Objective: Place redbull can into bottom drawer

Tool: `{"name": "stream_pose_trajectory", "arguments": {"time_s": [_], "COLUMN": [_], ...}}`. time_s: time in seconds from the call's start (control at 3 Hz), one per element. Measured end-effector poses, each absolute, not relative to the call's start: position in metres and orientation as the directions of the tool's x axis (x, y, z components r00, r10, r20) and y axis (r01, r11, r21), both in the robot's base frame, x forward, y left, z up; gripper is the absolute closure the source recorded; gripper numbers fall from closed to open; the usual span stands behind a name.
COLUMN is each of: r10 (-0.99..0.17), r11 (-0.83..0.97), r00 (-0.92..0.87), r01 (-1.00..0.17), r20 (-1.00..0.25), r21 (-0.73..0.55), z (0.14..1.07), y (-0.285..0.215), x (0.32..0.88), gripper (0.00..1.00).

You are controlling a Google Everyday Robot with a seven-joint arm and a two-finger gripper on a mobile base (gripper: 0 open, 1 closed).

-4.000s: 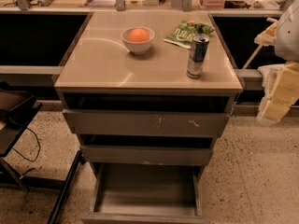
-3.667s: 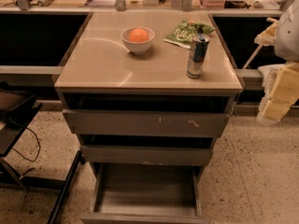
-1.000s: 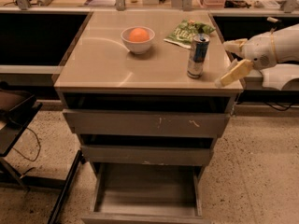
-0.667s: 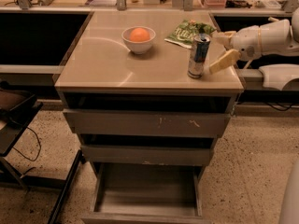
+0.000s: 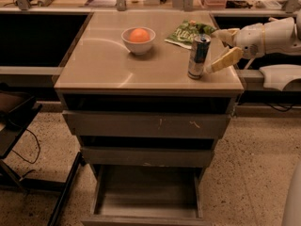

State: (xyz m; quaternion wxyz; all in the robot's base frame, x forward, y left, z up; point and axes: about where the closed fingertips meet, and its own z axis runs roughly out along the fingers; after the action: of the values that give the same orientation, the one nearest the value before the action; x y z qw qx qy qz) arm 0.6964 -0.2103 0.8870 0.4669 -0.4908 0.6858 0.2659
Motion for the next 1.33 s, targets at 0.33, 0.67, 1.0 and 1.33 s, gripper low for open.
{"name": "stream_pose_trajectory", "arguments": {"time_s": [0.33, 0.67, 1.0, 1.33], "r10": [-0.405, -0.404, -0.404, -0.404], "r11": [0.314, 0.307, 0.307, 0.307], "r00": [-0.078, -0.084, -0.084, -0.084], "r01": [-0.948, -0.950, -0.950, -0.951], "r20": [-0.911, -0.911, -0.911, -0.911], "r21": [-0.059, -0.049, -0.049, -0.049], "z": [0.8790, 0.8744, 0.8744, 0.8744], "y": [-0.1885, -0.1847, -0.1846, -0.1846], "x": [0.6761, 0.6751, 0.6751, 0.6751], "gripper": [0.00, 0.00, 0.19, 0.42]}}
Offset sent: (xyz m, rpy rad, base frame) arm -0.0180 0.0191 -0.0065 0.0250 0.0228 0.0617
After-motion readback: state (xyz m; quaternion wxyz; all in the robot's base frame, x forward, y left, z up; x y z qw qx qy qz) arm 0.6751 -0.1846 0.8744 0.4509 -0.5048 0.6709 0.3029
